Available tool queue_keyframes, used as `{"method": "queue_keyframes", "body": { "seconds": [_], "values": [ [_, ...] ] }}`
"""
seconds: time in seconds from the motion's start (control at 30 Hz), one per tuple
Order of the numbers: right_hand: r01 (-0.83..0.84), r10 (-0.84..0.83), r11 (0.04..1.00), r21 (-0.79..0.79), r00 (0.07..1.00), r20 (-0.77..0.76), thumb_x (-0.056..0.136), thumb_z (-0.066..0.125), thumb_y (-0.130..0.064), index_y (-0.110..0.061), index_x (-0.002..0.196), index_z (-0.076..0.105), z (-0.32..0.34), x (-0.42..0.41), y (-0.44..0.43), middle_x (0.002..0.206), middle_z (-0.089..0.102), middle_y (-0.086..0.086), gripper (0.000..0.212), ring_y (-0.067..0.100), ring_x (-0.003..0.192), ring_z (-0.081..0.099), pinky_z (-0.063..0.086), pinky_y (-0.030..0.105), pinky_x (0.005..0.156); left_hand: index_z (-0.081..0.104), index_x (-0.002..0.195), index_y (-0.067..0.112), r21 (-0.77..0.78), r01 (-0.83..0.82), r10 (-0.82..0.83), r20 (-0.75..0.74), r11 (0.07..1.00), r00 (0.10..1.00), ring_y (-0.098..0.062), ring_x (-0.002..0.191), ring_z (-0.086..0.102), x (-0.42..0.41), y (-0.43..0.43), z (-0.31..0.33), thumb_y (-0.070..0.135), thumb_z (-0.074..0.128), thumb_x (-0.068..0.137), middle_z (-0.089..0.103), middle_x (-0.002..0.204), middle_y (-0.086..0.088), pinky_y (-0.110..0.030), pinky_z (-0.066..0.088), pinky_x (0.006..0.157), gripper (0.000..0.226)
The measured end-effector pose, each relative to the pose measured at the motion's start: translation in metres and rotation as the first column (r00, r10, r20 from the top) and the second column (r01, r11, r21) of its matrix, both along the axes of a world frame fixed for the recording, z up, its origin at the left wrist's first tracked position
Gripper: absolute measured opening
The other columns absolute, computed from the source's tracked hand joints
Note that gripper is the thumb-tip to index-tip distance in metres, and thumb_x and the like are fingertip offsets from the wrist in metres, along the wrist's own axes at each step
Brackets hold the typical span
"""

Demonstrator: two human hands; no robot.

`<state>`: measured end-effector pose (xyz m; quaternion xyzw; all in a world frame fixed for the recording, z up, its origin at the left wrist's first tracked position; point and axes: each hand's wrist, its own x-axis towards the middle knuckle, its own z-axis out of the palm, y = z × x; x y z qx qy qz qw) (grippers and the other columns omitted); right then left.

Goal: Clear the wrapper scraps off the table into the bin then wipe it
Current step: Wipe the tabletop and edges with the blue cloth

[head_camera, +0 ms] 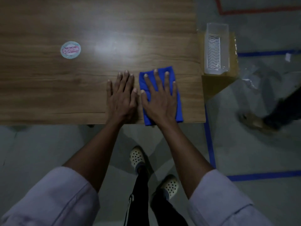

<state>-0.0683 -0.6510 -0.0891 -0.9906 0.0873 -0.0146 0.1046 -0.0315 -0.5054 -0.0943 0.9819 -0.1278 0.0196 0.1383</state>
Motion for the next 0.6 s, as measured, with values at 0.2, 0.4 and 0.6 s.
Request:
{"method": "queue_keyframes", "body": {
  "seconds": [0.2,0.4,0.6],
  "values": [
    [-0.096,0.098,0.994,0.05,0.994,-0.039,0.103,0.029,-0.061,-0.043,0.161,0.015,0.004,-0.07,-0.041,0.171,0.001,-0.01,0.062,0.023,0.158,-0.005,0.013,0.051,0.125,0.031,0.16,0.019,0.007,0.02,-0.02,-0.024,1.0,1.0,-0.018,0.157,0.014,-0.005,0.0,0.003,0.044,0.019,0.103,0.021,0.169,-0.001,-0.05,0.007,0.127,0.064],
    [0.197,-0.191,0.978,0.061,0.977,-0.097,0.103,0.029,-0.064,-0.043,0.161,0.013,0.003,-0.029,-0.095,0.172,0.0,-0.008,0.064,0.026,0.158,-0.008,0.006,0.054,0.126,0.028,0.161,0.02,-0.003,0.006,-0.006,-0.003,1.0,1.0,-0.018,0.158,0.011,-0.003,-0.002,-0.003,0.046,0.021,0.104,0.019,0.17,0.0,-0.051,0.006,0.127,0.063],
    [0.121,-0.121,0.993,0.004,0.992,-0.035,0.104,0.02,-0.056,-0.038,0.162,0.01,-0.003,0.042,-0.03,0.172,0.001,-0.005,0.062,0.031,0.157,-0.007,0.0,0.059,0.124,0.014,0.164,0.018,-0.017,0.018,-0.018,-0.003,1.0,1.0,-0.018,0.159,0.004,0.001,0.003,-0.002,0.057,0.022,0.102,0.01,0.172,-0.001,-0.049,0.001,0.127,0.074]
  ]
}}
